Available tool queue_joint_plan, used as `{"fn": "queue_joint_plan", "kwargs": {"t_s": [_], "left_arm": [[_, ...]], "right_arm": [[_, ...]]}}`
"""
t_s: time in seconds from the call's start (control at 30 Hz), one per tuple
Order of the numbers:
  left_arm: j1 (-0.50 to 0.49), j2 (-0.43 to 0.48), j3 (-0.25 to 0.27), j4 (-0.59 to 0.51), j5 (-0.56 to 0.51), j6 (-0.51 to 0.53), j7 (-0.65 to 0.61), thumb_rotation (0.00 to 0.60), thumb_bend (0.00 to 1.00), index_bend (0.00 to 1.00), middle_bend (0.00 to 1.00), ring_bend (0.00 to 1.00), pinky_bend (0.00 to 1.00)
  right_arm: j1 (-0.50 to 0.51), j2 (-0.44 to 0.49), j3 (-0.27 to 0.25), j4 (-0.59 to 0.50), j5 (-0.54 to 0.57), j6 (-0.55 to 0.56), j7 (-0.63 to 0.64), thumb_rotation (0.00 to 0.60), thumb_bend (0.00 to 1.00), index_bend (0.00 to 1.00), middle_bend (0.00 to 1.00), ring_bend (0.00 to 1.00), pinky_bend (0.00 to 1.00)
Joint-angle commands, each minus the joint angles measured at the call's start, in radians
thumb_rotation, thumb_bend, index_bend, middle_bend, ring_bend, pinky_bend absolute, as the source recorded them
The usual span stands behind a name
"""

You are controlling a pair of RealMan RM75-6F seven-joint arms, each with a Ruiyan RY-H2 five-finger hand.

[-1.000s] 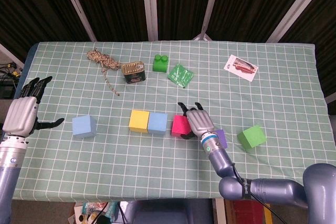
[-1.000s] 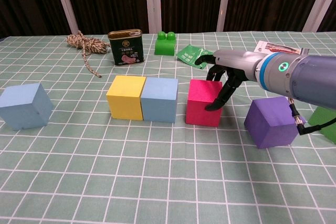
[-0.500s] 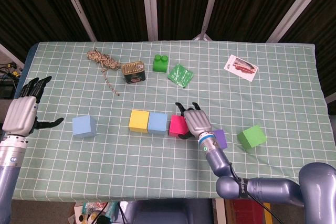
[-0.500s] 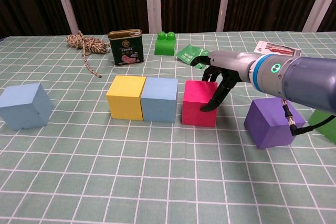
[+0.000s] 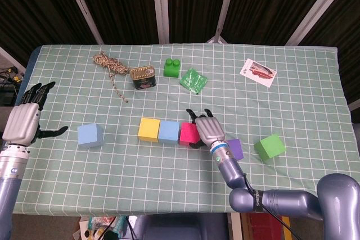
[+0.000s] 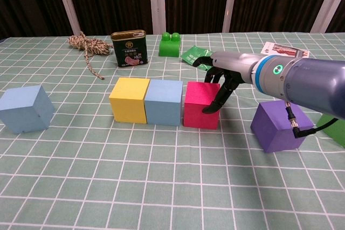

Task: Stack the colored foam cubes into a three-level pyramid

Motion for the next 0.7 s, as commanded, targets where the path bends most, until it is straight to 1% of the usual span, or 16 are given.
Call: {"fn": "queue_joint_plan", "kwargs": {"t_s": [0.03,0.7], "left_arm": [[0.0,0.0,0.0,0.0,0.0,-0.001,0.001,0.6,0.13,0.0,0.09,0.0,0.08],[0.001,0.0,-0.003,0.001,-0.004,-0.006,0.002,0.6,0.13,0.0,0.09,0.0,0.07]], "right_arm": [[0.001,-0.003,0.0,0.004,0.002,0.0,-0.001,0.6,0.25,0.0,0.4,0.27,0.0],[0.003,-0.012,0.0,0.006,0.002,-0.005,0.004,0.6,0.25,0.0,0.4,0.27,0.0]]}}
